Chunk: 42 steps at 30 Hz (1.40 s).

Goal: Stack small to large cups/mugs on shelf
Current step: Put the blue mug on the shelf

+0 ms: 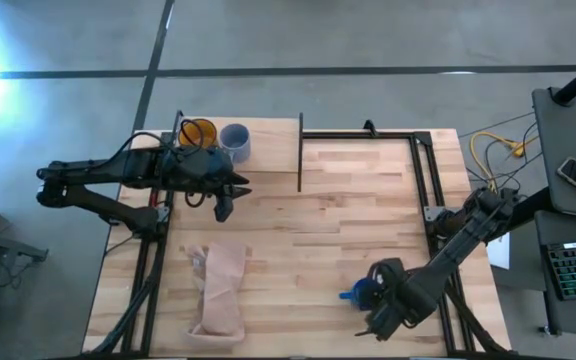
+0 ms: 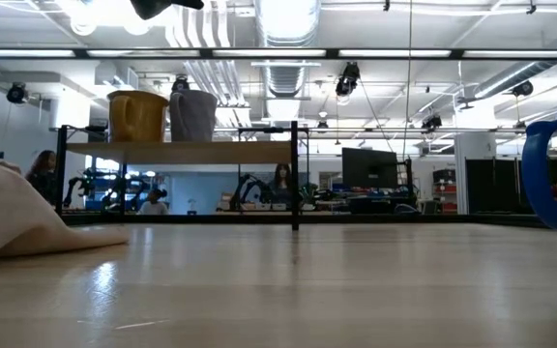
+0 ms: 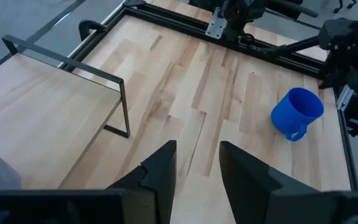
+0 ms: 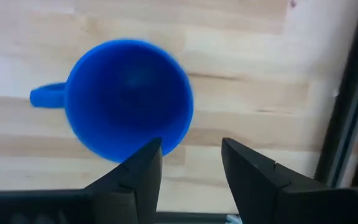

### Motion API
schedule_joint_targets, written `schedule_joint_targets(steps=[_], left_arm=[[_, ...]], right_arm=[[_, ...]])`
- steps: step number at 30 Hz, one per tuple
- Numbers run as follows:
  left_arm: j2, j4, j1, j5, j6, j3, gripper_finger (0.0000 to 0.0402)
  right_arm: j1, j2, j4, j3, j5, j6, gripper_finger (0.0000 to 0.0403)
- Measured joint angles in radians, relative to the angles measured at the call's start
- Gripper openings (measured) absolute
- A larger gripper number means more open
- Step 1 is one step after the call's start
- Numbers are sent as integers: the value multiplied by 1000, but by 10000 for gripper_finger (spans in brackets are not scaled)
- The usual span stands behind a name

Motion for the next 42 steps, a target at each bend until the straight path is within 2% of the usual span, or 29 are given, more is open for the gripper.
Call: schedule_joint_targets(steps=[4, 9, 17, 24, 32, 37, 42], left_arm=[[0, 0, 0, 0, 0, 0, 107], [0, 0, 0, -2, -1, 0, 107], [0, 6, 0, -2, -1, -1, 107], [0, 5, 0, -2, -27, -1, 107], [0, 3, 0, -2, -28, -1, 107], [0, 3, 0, -2, -28, -1, 107], [0, 3, 0, -1, -40, -1, 107]], right_arm=[[0, -14, -22, -10, 8, -9, 159], [-1, -12, 31, -38, 8, -11, 159], [-34, -32, 84, -153, 7, -45, 159], [-47, -71, 224, -267, 6, -87, 151], [-51, -92, 329, -375, -5, -129, 108], [-99, -103, 365, -414, -106, -304, 60], [-172, -137, 365, -424, -101, -483, 14]])
